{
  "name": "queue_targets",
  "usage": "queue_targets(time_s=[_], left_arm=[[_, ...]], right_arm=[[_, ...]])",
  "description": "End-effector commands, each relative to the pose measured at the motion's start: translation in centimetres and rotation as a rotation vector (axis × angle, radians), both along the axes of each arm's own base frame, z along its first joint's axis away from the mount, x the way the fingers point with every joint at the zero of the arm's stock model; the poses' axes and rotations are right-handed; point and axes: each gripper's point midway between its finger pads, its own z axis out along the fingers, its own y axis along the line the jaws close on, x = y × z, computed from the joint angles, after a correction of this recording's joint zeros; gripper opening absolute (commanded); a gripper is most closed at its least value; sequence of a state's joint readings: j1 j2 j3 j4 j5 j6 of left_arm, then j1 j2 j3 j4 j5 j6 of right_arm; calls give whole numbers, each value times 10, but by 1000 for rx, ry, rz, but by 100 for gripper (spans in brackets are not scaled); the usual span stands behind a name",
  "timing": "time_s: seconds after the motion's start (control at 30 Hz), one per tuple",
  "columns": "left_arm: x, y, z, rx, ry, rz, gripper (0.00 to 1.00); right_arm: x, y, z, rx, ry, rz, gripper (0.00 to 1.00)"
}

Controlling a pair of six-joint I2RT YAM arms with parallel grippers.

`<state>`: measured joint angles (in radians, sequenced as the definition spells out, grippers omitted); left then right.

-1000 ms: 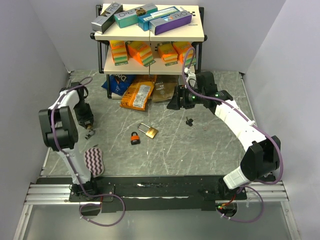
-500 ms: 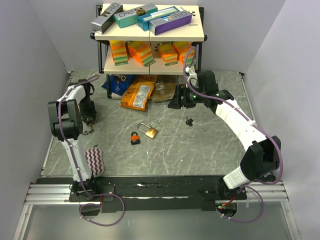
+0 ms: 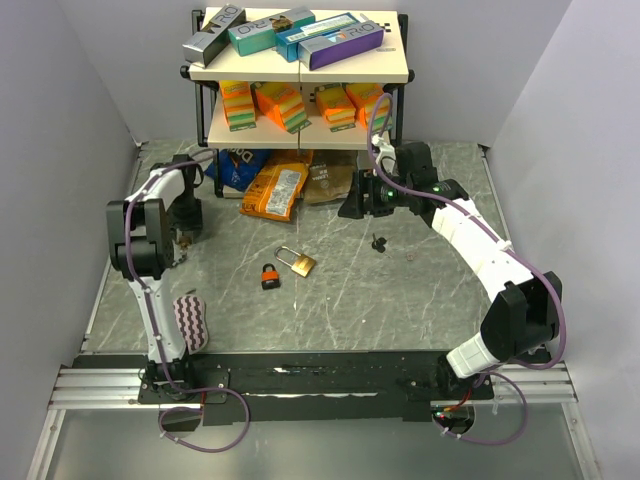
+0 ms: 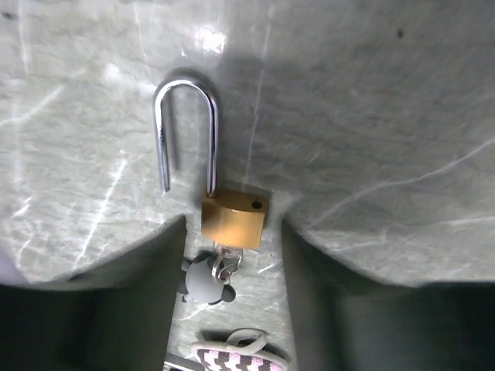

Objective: Unlock with the key

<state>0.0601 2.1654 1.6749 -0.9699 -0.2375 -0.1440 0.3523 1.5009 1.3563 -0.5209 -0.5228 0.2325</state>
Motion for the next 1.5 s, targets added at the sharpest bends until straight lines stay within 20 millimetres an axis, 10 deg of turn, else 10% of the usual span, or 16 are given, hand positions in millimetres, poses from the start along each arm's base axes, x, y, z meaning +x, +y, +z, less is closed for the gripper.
queue_targets(time_s=[0.0, 0.27, 0.67, 0.87, 1.2, 1.47], left_arm=[[30, -7, 7, 23, -129, 0, 64], [49, -37, 84, -26, -362, -28, 99], [42, -77, 225, -174, -833, -27, 96], [6, -116, 264, -384, -1065, -51, 96], [-47, -155, 209, -592, -990, 33, 96], [-45, -152, 218, -573, -1003, 28, 96]], right_arm=[[1, -10, 13, -23, -45, -7, 75], [4, -11, 35, -17, -103, -10, 75], [-15, -46, 49, -77, -227, -130, 80], [-15, -64, 22, -141, -141, -187, 78], [7, -77, -60, -515, -30, -167, 69], [29, -68, -116, -576, 75, -134, 66]])
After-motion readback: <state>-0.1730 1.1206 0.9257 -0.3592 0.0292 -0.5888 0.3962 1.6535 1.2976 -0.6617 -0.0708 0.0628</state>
